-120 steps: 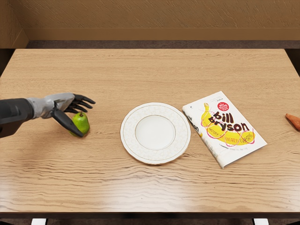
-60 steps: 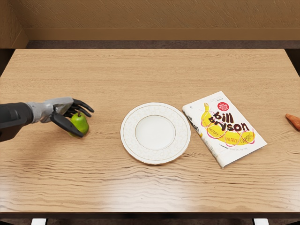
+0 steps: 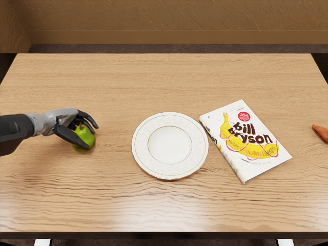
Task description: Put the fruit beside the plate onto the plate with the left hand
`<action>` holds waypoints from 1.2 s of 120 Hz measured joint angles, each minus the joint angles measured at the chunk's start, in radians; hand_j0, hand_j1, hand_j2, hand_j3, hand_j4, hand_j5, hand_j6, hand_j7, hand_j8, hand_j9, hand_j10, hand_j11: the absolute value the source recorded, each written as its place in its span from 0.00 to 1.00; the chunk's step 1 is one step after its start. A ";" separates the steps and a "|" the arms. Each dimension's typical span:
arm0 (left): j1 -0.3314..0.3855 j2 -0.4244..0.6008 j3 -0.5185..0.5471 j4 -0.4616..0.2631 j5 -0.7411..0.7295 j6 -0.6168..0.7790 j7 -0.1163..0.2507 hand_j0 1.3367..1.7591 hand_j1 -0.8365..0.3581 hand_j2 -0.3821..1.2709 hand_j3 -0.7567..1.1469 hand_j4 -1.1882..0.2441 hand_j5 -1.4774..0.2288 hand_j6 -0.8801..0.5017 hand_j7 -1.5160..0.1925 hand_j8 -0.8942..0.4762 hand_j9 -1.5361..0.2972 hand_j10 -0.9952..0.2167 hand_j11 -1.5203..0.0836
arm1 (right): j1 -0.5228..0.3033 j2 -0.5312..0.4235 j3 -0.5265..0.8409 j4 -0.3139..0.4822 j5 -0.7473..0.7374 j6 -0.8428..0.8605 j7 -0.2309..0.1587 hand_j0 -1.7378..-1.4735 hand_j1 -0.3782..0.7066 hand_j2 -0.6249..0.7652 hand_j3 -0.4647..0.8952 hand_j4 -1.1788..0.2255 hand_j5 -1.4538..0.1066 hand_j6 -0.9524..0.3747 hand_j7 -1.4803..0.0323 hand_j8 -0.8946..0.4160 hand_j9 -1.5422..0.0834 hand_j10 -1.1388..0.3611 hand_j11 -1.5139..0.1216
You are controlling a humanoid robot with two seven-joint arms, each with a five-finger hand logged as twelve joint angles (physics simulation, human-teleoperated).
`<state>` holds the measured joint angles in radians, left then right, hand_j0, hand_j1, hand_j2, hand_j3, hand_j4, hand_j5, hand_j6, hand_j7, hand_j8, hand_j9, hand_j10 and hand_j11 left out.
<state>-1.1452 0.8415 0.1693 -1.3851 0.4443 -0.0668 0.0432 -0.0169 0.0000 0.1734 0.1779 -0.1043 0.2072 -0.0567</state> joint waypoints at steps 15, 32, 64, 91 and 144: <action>-0.006 -0.003 0.000 0.000 0.001 -0.005 -0.003 0.75 0.51 0.40 0.40 0.40 0.38 0.20 0.40 0.35 0.39 0.49 0.43 | 0.000 0.000 0.000 0.000 0.000 0.000 0.000 0.30 0.03 0.45 0.34 0.84 0.93 0.72 0.98 0.68 0.95 0.76 0.93; -0.023 -0.005 -0.001 0.000 0.000 -0.008 -0.012 0.75 0.48 0.45 0.40 0.40 0.37 0.19 0.39 0.36 0.38 0.48 0.42 | 0.000 0.000 0.000 0.000 0.000 0.000 0.000 0.30 0.03 0.45 0.34 0.84 0.93 0.72 0.98 0.68 0.95 0.76 0.93; -0.078 -0.012 -0.008 0.000 -0.003 -0.032 -0.015 0.75 0.45 0.47 0.40 0.39 0.36 0.20 0.38 0.38 0.38 0.51 0.42 | 0.000 0.000 0.000 0.000 0.000 0.000 0.000 0.30 0.03 0.45 0.34 0.84 0.93 0.72 0.98 0.68 0.95 0.76 0.93; -0.102 -0.029 -0.026 0.000 -0.006 -0.064 -0.015 0.75 0.44 0.47 0.40 0.39 0.36 0.21 0.38 0.38 0.38 0.51 0.42 | 0.000 0.000 0.000 0.000 0.000 0.000 0.000 0.30 0.03 0.45 0.34 0.84 0.93 0.72 0.98 0.68 0.95 0.76 0.93; -0.119 -0.091 -0.081 0.001 -0.023 -0.083 -0.013 0.75 0.44 0.47 0.40 0.39 0.35 0.22 0.37 0.39 0.38 0.52 0.41 | 0.000 0.000 0.000 0.000 0.000 0.000 0.000 0.30 0.03 0.45 0.34 0.84 0.93 0.72 0.98 0.68 0.95 0.76 0.93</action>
<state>-1.2640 0.7501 0.0880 -1.3836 0.4210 -0.1498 0.0304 -0.0169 0.0000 0.1734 0.1779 -0.1043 0.2073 -0.0567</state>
